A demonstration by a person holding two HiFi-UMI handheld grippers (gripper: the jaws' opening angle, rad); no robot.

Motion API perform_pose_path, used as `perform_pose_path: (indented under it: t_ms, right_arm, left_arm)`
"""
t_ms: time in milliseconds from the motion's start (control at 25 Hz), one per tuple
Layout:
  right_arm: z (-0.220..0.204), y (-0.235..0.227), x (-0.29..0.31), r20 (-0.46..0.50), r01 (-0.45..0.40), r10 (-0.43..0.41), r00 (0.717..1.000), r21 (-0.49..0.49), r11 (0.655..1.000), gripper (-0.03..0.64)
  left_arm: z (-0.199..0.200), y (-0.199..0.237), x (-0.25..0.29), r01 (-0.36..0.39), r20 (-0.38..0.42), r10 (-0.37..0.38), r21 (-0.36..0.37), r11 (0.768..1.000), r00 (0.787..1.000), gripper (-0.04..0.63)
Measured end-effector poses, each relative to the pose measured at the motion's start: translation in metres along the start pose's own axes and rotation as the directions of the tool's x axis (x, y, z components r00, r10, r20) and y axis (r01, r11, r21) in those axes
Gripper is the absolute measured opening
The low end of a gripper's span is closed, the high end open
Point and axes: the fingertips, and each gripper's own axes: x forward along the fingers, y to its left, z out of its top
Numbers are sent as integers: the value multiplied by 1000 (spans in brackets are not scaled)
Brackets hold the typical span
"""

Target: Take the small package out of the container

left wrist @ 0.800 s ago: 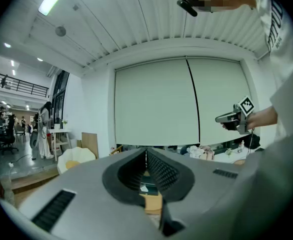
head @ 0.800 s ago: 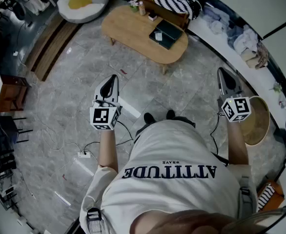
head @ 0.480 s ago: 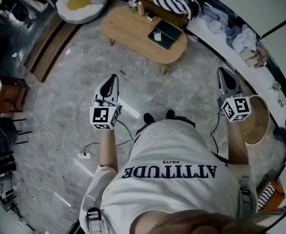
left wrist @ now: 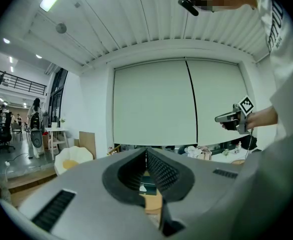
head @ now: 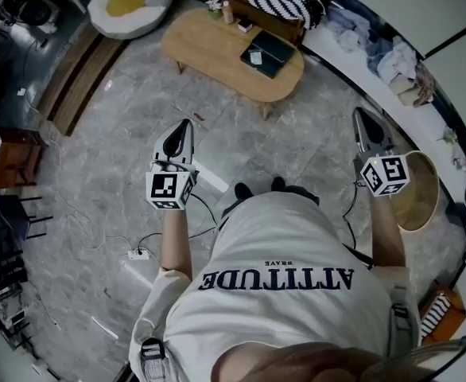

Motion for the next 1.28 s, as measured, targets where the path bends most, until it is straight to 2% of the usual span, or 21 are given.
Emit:
perform_pose_path:
  t_ms: [880, 1160, 1280]
  right_arm:
    - [-2, 78, 19, -15, 0, 0, 1000, 16, 1000, 21]
    - [-2, 76, 35, -21, 4, -3, 1000, 30, 1000, 23]
    - [-7, 71, 49, -30, -12, 13, 999, 38, 999, 23]
  left_arm:
    - [-31, 57, -47, 21, -18, -22, -55, 998, 1000, 23]
    - [-30, 67, -36, 29, -5, -30, -114, 993, 1000, 23]
    - [-32, 69, -24, 30, -13, -31, -113, 993, 999, 23]
